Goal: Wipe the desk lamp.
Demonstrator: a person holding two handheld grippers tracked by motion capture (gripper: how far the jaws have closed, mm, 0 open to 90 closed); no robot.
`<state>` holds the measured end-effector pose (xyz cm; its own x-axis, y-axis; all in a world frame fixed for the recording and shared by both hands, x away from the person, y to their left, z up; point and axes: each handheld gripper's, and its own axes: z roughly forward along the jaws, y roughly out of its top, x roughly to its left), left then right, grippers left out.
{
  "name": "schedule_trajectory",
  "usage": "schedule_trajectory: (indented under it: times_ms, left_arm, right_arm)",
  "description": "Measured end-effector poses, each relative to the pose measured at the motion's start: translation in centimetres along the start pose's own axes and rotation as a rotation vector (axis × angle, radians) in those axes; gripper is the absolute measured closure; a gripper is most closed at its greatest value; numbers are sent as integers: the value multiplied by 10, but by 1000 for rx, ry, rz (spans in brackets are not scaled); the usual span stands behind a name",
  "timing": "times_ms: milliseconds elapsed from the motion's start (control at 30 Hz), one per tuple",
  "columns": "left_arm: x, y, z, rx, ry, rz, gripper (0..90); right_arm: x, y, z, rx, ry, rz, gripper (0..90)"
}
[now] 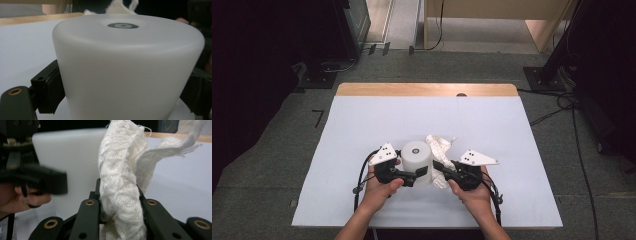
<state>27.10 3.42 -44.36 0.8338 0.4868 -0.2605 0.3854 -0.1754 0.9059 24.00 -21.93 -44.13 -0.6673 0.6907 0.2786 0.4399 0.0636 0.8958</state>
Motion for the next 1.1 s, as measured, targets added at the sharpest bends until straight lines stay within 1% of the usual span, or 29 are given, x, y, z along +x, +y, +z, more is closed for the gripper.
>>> schedule_trajectory:
  times_ms: [67, 100, 133, 233, 333, 433, 500, 533, 600, 633, 700, 767, 800, 833, 933, 967, 1000, 1100]
  left_arm:
    - [-1, -1, 3, 16, -16, 0, 85]
    - [-1, -1, 3, 16, -16, 0, 85]
    - [-2, -3, 6, 37, -26, 3, 85]
    - [-4, -5, 10, 62, -24, 12, 85]
    - [-4, -6, 11, 69, -24, 13, 85]
    - [-4, -6, 11, 70, -23, 18, 85]
    - [-4, -4, 8, 42, -14, 39, 84]
    - [-5, -3, 5, 18, -22, 42, 85]
    - [-5, 1, -1, -32, -41, 31, 85]
    - [-4, 3, -4, -52, -37, 27, 84]
    - [-2, 6, -9, -82, -15, 22, 84]
    - [3, 6, -14, -106, 20, 4, 85]
    - [3, 6, -14, -106, 20, 4, 84]
    - [8, 7, -18, -133, 49, -29, 84]
    - [15, 7, -25, -170, 71, -79, 85]
    - [16, 7, -26, -175, 72, -88, 85]
    - [17, 7, -27, -178, 71, -88, 85]
    - [15, 6, -23, -152, 51, -85, 85]
  right_arm:
    - [-2, 2, -4, -15, -4, 1, 764]
    - [-2, 2, -4, -15, -4, 1, 764]
    - [-3, 4, -8, -35, -8, 1, 766]
    - [-1, 9, -13, -63, -13, -13, 766]
    - [1, 12, -16, -81, -7, -24, 766]
    - [3, 13, -18, -86, -8, -41, 765]
    - [2, 12, -17, -84, -4, -41, 765]
    - [1, 12, -16, -78, -1, -39, 764]
    - [0, 9, -13, -68, 0, -34, 765]
    - [0, 8, -11, -64, 0, -32, 765]
    - [1, 5, -7, -43, 11, -27, 764]
    - [3, 2, -2, -17, 27, -25, 762]
    - [3, 2, -2, -17, 27, -25, 762]
    - [6, -2, 4, 9, 41, -24, 762]
    - [13, -7, 11, 30, 63, -31, 761]
    - [15, -7, 12, 36, 71, -30, 760]
    - [16, -8, 13, 38, 78, -31, 760]
    - [17, -7, 13, 36, 73, -38, 760]
